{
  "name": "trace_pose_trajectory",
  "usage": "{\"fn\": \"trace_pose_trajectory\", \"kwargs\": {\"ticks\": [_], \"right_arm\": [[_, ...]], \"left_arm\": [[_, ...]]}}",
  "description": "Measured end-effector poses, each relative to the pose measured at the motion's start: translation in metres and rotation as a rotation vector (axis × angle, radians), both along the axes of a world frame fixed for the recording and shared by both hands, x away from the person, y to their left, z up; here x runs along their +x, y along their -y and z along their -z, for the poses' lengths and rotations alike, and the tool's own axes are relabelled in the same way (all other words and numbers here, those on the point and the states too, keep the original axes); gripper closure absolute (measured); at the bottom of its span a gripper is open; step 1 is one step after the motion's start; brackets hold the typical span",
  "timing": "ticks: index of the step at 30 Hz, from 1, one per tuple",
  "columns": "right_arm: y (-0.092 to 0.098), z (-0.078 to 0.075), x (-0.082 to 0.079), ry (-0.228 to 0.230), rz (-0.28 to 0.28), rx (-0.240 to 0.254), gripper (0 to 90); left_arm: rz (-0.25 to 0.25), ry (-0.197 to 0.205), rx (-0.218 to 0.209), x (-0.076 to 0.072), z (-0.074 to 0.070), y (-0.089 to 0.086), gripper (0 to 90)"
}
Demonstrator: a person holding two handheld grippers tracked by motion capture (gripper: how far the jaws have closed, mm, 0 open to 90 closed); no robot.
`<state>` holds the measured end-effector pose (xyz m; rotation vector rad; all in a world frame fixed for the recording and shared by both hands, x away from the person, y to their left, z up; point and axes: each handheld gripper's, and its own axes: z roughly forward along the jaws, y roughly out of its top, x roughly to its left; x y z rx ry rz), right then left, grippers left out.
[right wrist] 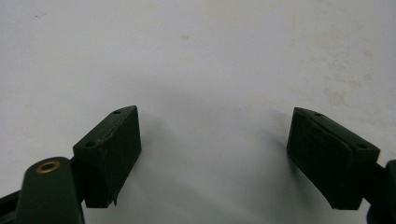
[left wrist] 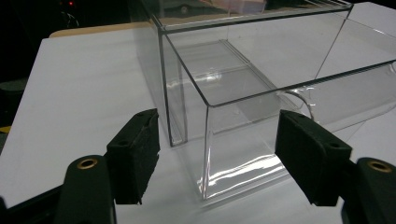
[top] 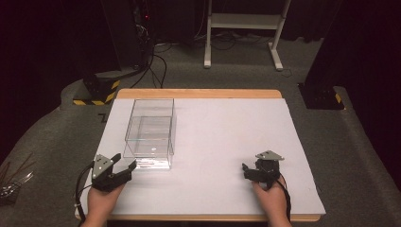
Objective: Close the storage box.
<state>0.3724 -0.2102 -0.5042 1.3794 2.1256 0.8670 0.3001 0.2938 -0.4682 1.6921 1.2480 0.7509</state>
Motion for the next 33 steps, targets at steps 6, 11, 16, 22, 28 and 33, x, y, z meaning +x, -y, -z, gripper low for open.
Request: {"fn": "trace_pose_trajectory", "kwargs": {"ticks": [6, 11, 16, 22, 28, 33], "right_arm": [[0.0, 0.0, 0.0, -0.001, 0.0, 0.001, 17.5], [0.0, 0.0, 0.0, -0.001, 0.0, 0.002, 17.5], [0.0, 0.0, 0.0, -0.002, -0.001, 0.002, 17.5], [0.0, 0.0, 0.0, 0.0, 0.0, 0.0, 17.5], [0.0, 0.0, 0.0, -0.001, 0.0, 0.002, 17.5], [0.0, 0.0, 0.0, -0.001, 0.0, 0.002, 17.5]], "left_arm": [[-0.005, 0.001, -0.005, 0.007, 0.001, -0.001, 29.8], [-0.011, 0.002, -0.006, 0.015, 0.0, 0.0, 29.5], [-0.024, 0.002, -0.013, 0.021, 0.0, -0.001, 29.3], [-0.033, 0.001, -0.029, 0.029, 0.002, -0.001, 27.3], [-0.042, 0.003, -0.033, 0.037, 0.002, 0.0, 27.3], [-0.052, 0.005, -0.038, 0.042, 0.003, 0.0, 27.5]]}}
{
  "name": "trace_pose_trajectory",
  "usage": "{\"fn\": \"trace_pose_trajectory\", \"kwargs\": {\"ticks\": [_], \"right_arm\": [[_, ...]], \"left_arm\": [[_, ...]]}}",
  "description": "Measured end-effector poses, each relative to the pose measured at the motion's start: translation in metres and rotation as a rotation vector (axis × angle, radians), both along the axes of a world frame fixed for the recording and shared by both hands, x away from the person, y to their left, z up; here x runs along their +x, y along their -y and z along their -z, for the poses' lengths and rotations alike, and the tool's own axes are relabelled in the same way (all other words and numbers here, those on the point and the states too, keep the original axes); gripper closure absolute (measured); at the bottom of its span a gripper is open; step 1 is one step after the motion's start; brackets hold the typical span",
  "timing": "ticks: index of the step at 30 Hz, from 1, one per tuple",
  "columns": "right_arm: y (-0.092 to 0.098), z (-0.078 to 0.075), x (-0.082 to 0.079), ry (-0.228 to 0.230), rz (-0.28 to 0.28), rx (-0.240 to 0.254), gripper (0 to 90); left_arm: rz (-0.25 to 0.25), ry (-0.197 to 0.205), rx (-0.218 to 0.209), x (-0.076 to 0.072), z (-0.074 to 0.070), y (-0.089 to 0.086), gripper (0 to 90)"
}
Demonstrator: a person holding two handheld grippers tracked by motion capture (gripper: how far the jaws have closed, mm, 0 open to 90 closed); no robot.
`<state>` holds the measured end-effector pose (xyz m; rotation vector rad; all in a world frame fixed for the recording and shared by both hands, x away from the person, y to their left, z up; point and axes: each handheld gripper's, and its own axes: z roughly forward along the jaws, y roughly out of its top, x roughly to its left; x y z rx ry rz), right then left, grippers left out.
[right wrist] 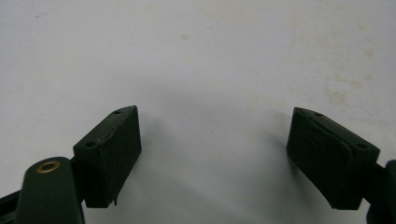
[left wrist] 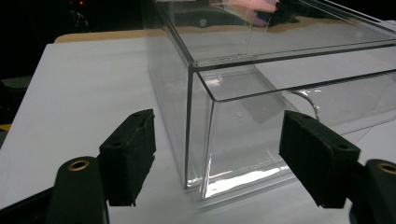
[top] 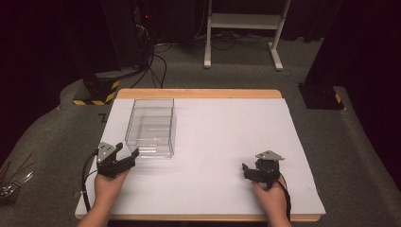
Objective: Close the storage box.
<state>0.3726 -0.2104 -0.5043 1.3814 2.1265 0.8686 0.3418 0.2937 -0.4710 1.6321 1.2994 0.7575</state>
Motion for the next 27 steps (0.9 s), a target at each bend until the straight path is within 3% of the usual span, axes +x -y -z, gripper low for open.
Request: {"fn": "trace_pose_trajectory", "kwargs": {"ticks": [14, 27], "right_arm": [[0.0, 0.0, 0.0, 0.001, 0.0, 0.0, 17.5], [0.0, 0.0, 0.0, 0.0, 0.0, 0.0, 17.5]], "left_arm": [[-0.016, 0.022, -0.013, 0.016, 0.003, 0.001, 28.6], [-0.042, 0.01, -0.02, 0.032, 0.004, 0.0, 28.1]]}}
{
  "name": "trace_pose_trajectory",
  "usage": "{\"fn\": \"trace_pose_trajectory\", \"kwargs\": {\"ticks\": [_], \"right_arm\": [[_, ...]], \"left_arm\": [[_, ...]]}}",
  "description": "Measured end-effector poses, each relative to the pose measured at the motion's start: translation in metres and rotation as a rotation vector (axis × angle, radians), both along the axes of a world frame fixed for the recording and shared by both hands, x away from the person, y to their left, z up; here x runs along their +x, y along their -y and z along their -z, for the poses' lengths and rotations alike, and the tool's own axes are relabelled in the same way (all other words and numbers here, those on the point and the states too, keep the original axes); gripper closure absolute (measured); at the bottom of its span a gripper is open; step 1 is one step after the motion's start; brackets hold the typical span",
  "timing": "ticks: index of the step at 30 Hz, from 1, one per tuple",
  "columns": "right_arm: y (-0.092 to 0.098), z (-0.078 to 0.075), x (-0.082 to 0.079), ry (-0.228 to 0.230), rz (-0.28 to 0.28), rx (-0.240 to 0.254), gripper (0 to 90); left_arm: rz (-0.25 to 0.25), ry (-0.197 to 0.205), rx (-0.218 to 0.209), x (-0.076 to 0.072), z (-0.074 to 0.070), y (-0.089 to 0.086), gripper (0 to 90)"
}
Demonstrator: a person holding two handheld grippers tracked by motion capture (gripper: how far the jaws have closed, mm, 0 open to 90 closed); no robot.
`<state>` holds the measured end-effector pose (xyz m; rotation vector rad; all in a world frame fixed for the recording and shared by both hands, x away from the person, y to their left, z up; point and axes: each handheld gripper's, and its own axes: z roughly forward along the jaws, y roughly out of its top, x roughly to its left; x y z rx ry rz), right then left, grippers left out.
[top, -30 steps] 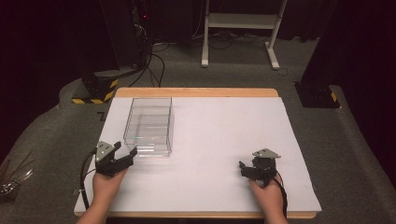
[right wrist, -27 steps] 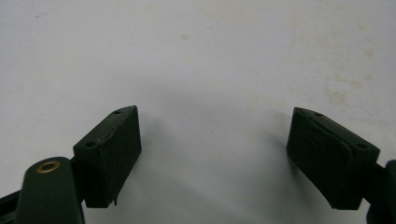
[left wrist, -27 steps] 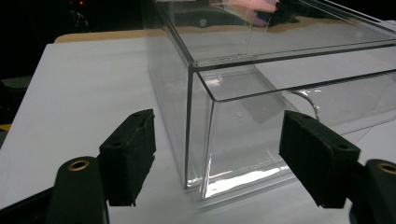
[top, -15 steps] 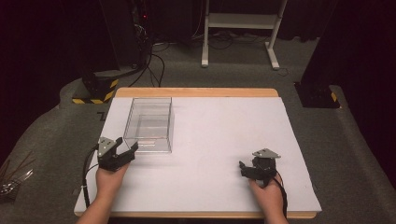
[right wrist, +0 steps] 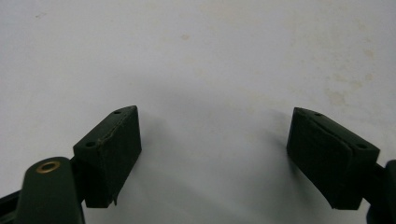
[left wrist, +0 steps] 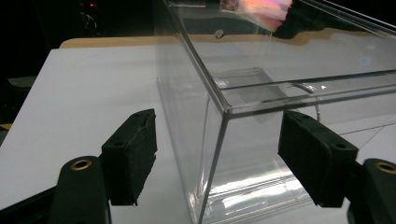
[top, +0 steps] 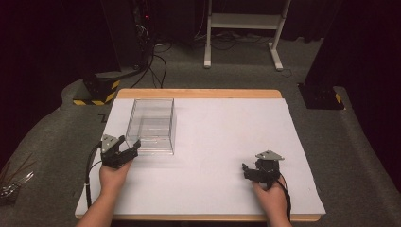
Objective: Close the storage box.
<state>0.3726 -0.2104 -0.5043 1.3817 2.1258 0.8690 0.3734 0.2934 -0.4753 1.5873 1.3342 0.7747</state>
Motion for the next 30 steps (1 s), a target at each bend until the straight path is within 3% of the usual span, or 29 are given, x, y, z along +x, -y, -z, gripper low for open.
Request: {"fn": "trace_pose_trajectory", "kwargs": {"ticks": [13, 19, 30], "right_arm": [[0.0, 0.0, 0.0, 0.0, 0.0, 0.0, 17.5], [0.0, 0.0, 0.0, -0.001, -0.001, 0.001, 17.5], [0.0, 0.0, 0.0, 0.0, -0.001, 0.0, 17.7]], "left_arm": [[-0.004, -0.005, -0.002, 0.002, 0.001, 0.002, 27.7], [0.01, -0.015, -0.027, -0.004, 0.001, -0.002, 27.1], [0.044, -0.043, -0.009, -0.017, 0.001, -0.001, 23.8]]}}
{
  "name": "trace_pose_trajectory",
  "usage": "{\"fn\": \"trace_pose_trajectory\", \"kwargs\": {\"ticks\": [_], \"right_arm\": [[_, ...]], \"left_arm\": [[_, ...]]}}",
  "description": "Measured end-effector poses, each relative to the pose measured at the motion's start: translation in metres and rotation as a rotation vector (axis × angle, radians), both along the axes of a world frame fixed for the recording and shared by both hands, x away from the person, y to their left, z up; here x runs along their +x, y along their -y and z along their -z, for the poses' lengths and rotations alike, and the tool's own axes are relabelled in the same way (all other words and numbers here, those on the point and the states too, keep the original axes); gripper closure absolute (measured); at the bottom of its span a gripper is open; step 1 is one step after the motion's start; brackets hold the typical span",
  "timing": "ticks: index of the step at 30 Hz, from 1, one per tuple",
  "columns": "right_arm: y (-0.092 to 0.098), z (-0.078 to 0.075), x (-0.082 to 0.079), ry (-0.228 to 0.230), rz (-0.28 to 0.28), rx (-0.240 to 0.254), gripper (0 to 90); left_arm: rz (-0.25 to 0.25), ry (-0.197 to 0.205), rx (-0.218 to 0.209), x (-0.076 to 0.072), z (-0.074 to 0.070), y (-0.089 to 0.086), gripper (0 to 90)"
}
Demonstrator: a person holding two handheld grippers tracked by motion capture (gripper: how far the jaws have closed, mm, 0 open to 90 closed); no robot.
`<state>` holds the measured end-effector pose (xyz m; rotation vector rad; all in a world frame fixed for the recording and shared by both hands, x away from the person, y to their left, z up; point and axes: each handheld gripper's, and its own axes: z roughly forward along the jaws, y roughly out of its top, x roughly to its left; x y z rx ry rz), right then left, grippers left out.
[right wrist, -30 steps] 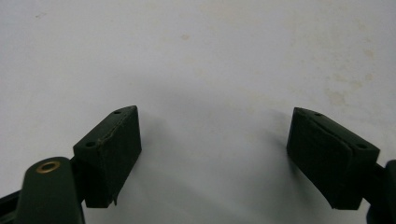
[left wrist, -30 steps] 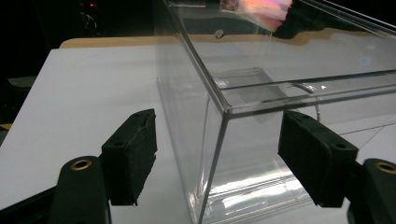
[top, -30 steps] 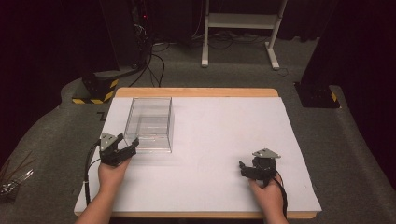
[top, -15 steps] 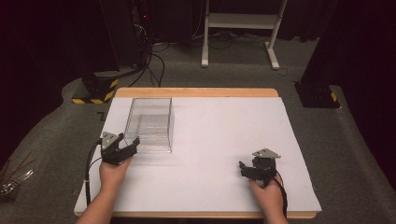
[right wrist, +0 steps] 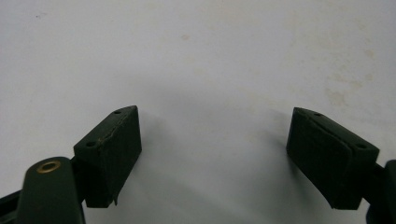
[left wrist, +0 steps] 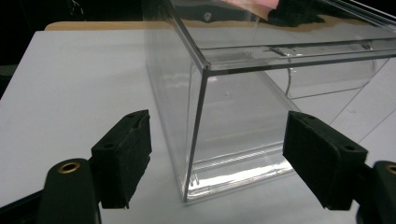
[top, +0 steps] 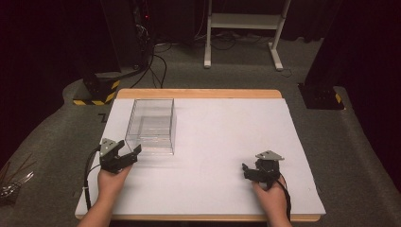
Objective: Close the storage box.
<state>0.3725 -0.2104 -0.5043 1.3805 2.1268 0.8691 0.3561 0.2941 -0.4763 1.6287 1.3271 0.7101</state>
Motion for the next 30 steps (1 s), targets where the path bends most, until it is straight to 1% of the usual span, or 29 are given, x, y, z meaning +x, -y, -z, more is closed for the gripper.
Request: {"fn": "trace_pose_trajectory", "kwargs": {"ticks": [4, 7, 8, 14, 18, 19, 21, 22, 24, 26, 27, 29, 30], "right_arm": [[0.0, 0.0, 0.0, -0.001, 0.0, 0.001, 17.7], [0.0, 0.0, 0.0, 0.0, 0.0, 0.0, 17.7], [0.0, 0.0, 0.0, 0.0, 0.0, 0.0, 17.7], [0.0, 0.0, 0.0, 0.0, -0.001, 0.0, 17.7], [0.0, 0.0, 0.0, 0.001, 0.0, -0.001, 17.7], [0.0, 0.0, 0.0, 0.001, -0.001, -0.001, 17.7], [0.0, 0.0, 0.0, 0.003, 0.0, -0.001, 17.7], [0.0, 0.0, 0.0, 0.004, 0.0, -0.002, 17.7], [0.0, 0.0, 0.0, 0.004, 0.0, -0.002, 17.7], [-0.001, 0.0, 0.0, 0.008, -0.001, -0.005, 17.7], [-0.001, 0.0, -0.001, 0.007, -0.001, -0.005, 17.7], [-0.001, 0.0, -0.001, 0.008, -0.001, -0.006, 17.7], [-0.001, 0.0, -0.001, 0.007, 0.001, -0.007, 17.7]], "left_arm": [[0.006, -0.008, 0.004, -0.005, 0.0, 0.0, 23.6], [0.013, -0.024, -0.001, -0.01, 0.003, -0.002, 23.6], [0.019, -0.034, -0.007, -0.012, 0.004, -0.002, 23.5], [0.061, -0.083, 0.003, -0.027, 0.008, -0.007, 23.2], [0.081, -0.123, 0.027, -0.037, 0.012, -0.013, 22.6], [0.088, -0.143, 0.042, -0.041, 0.015, -0.016, 22.3], [0.093, -0.165, 0.053, -0.044, 0.019, -0.019, 22.1], [0.093, -0.179, 0.07, -0.047, 0.021, -0.021, 22.0], [0.083, -0.206, 0.09, -0.051, 0.027, -0.024, 21.6], [0.072, -0.229, 0.095, -0.052, 0.028, -0.025, 21.6], [0.067, -0.238, 0.11, -0.053, 0.028, -0.024, 21.7], [0.067, -0.254, 0.165, -0.054, 0.03, -0.019, 21.6], [0.071, -0.253, 0.188, -0.054, 0.03, -0.016, 19.8]]}}
